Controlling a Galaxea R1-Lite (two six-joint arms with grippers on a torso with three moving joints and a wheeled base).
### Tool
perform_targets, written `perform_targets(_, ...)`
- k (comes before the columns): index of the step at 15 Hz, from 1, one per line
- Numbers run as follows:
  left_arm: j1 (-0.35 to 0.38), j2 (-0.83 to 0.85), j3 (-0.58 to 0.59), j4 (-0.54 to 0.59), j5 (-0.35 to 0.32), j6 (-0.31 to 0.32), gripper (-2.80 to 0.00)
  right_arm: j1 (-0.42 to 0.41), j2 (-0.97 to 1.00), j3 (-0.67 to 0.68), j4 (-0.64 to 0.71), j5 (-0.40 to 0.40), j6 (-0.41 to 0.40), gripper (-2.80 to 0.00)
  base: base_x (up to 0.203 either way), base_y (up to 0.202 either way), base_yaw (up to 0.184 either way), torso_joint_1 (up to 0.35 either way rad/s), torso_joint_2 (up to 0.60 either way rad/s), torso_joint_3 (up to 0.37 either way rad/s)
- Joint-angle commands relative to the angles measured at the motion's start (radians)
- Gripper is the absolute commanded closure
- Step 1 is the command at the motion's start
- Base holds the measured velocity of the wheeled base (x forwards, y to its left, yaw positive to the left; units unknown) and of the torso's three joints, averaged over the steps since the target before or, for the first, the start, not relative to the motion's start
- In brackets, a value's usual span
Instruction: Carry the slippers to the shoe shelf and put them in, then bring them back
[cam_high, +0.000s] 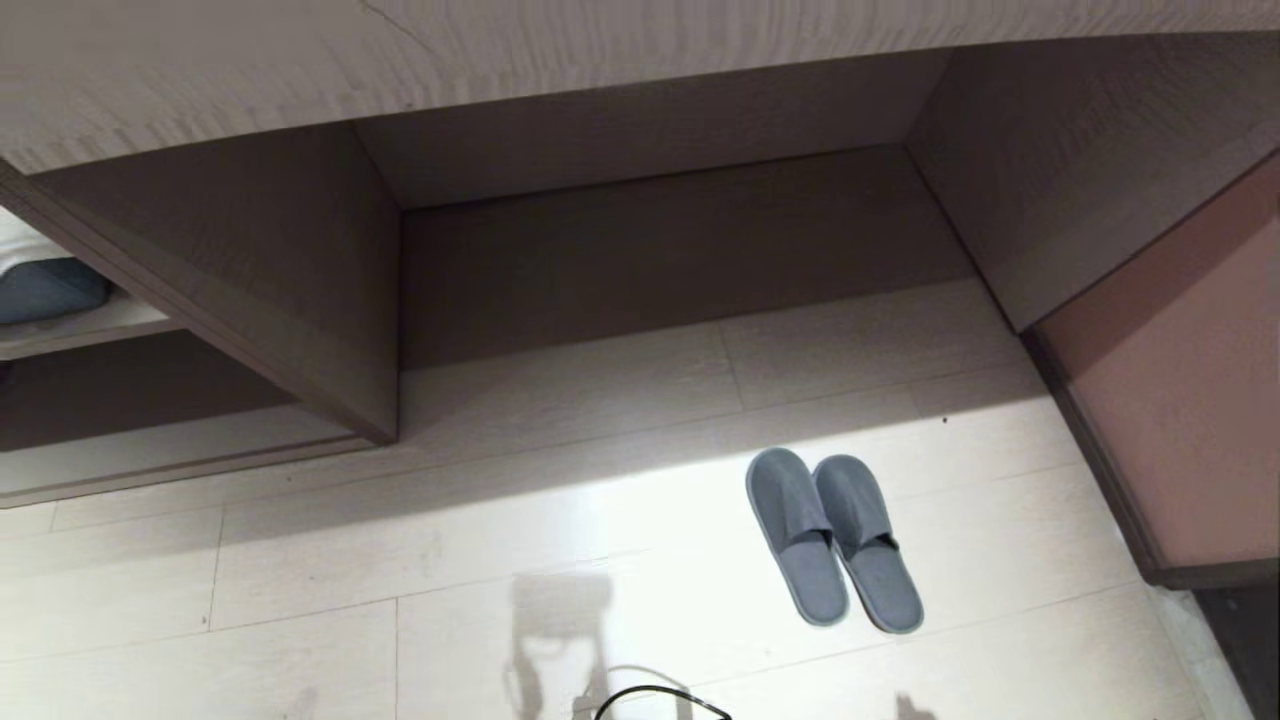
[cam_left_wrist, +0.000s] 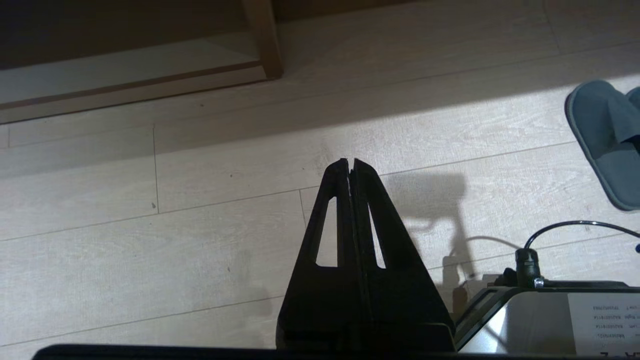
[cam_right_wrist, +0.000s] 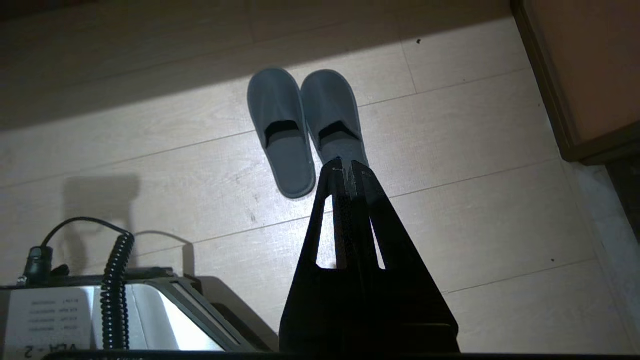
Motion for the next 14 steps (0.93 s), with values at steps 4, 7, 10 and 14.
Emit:
perform_targets(4,0.0,-0.001,0.0,-0.002,0.0,0.0,0.0,0.0,-0.002,0.002,0.001,0.0,0.0,0.0,0.0,0.0,0.0,0.001,0.0,0.204)
perform_targets(7,0.0,-0.001,0.0,-0.002,0.0,0.0,0.0,0.0,-0.002,0.002,0.001,0.0,0.0,0.0,0.0,0.0,0.0,0.006,0.0,0.205)
perform_targets(10,0.0,-0.001,0.0,-0.001,0.0,0.0,0.0,0.0,0.0,0.002,0.001,0.0,0.0,0.0,0.0,0.0,0.0,0.002,0.0,0.202)
perform_targets(14,0.0,-0.001,0.0,-0.002,0.0,0.0,0.0,0.0,-0.001,0.002,0.001,0.0,0.0,0.0,0.0,0.0,0.0,0.003,0.0,0.199)
